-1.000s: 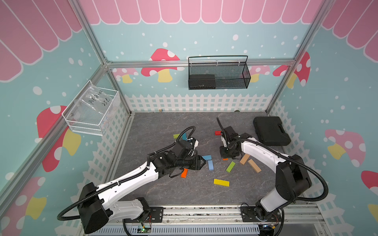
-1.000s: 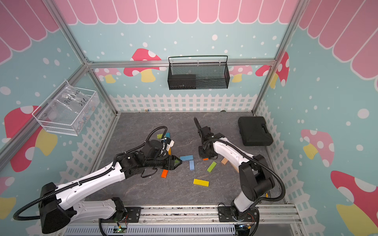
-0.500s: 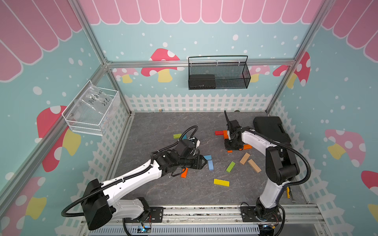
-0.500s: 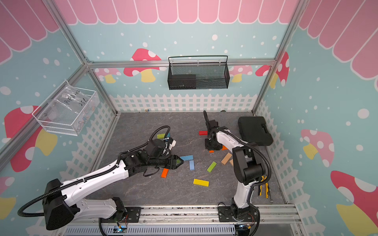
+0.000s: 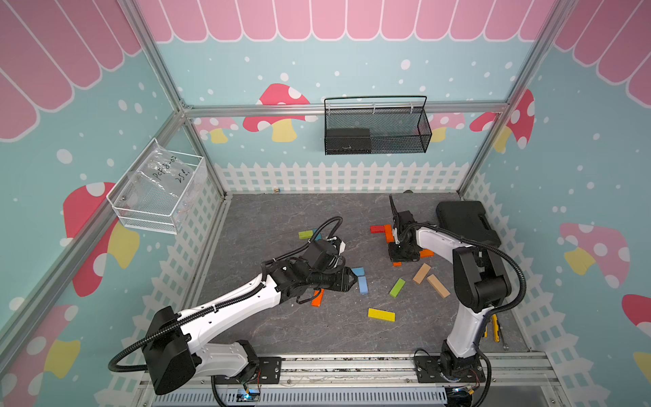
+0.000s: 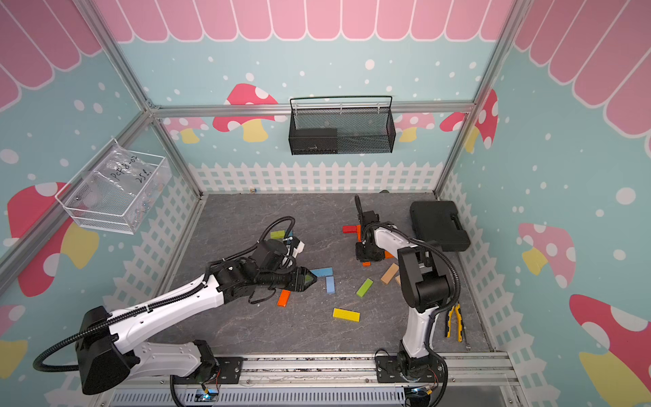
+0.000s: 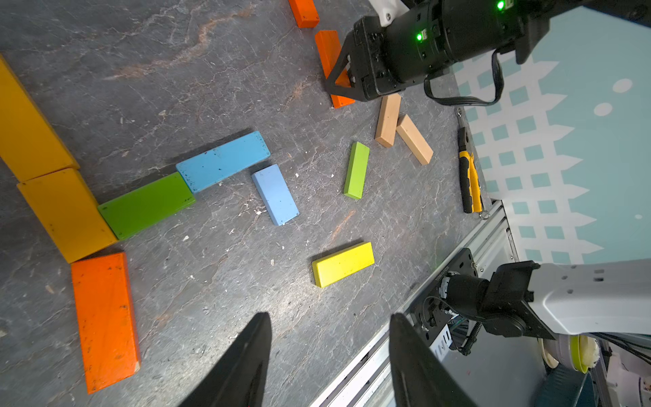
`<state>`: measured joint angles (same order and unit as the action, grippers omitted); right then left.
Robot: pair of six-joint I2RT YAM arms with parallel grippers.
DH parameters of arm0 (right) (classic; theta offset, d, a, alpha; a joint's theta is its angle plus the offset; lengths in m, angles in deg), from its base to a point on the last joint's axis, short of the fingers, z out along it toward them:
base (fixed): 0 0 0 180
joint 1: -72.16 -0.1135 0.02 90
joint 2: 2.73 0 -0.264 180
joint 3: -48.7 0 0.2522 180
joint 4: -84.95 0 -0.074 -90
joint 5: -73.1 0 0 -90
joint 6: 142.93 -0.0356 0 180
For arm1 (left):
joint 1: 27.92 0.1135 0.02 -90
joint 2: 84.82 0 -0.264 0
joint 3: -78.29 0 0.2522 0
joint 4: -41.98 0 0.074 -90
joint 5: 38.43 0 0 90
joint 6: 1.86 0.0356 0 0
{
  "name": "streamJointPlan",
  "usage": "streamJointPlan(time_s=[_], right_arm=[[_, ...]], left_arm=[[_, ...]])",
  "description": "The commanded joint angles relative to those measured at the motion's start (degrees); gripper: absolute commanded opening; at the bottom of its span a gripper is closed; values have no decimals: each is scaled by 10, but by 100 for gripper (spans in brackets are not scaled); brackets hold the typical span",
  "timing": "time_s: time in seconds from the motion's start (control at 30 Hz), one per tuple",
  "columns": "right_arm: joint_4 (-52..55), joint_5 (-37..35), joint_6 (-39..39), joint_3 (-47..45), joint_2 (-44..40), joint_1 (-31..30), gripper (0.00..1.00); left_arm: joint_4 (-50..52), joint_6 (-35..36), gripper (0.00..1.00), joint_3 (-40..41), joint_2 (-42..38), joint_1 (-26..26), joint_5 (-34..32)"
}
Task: Assemble a giraffe with building blocks
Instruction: Assemble the building block at the center of the board.
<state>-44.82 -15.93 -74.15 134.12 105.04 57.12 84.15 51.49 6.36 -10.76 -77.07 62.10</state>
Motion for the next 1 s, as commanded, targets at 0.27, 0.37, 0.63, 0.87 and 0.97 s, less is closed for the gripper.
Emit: streamJointPlan(time_s=[0.27,0.37,0.63,0.87,0.97], right_arm=[[-6,5,13,1,34,5,26],[-7,6,13,3,38,7,27],[-10,9,13,9,44,12,25],[-9,10,13,26,55,15,25],[-8,11,13,30,56,14,25]], left_arm=[[-5,10,57,-5,-2,5,0],[-5,9,57,-3,-5,5,0],[-5,9,57,0,-6,6,-1],[-10,7,57,1,-1,6,6],[-12,7,57,1,-1,6,7]])
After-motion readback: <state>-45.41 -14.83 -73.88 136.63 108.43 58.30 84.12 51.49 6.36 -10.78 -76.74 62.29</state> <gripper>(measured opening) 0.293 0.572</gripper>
